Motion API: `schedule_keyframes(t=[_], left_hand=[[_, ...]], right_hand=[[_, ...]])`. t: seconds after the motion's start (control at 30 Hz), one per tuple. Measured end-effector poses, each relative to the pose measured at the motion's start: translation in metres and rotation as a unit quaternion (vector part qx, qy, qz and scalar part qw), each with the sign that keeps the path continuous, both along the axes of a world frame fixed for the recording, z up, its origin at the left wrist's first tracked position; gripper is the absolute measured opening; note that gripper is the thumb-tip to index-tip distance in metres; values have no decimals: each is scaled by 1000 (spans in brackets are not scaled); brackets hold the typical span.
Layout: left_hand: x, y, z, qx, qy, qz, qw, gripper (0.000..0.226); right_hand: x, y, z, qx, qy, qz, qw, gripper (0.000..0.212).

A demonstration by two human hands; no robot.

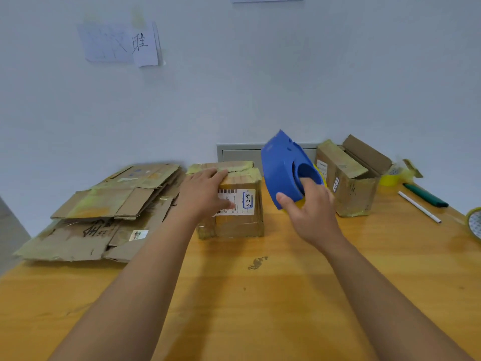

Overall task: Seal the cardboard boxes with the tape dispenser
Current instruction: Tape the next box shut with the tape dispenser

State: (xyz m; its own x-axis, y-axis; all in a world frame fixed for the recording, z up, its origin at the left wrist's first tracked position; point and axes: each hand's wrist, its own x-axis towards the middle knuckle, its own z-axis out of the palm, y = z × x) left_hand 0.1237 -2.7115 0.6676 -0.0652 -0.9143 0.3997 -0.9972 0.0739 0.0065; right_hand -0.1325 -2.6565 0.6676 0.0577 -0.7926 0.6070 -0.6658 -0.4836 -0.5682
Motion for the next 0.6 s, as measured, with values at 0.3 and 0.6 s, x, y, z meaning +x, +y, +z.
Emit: schedule_keyframes(t=[0.3, 0.6], left_hand=[[4, -3, 4, 17, 9, -13, 1000, 84], [12, -1, 11, -7, 76, -6, 997, 79]], right_hand=[[48, -25, 79, 35, -65, 157, 985, 18], [89, -76, 77, 117, -318, 202, 919, 17]])
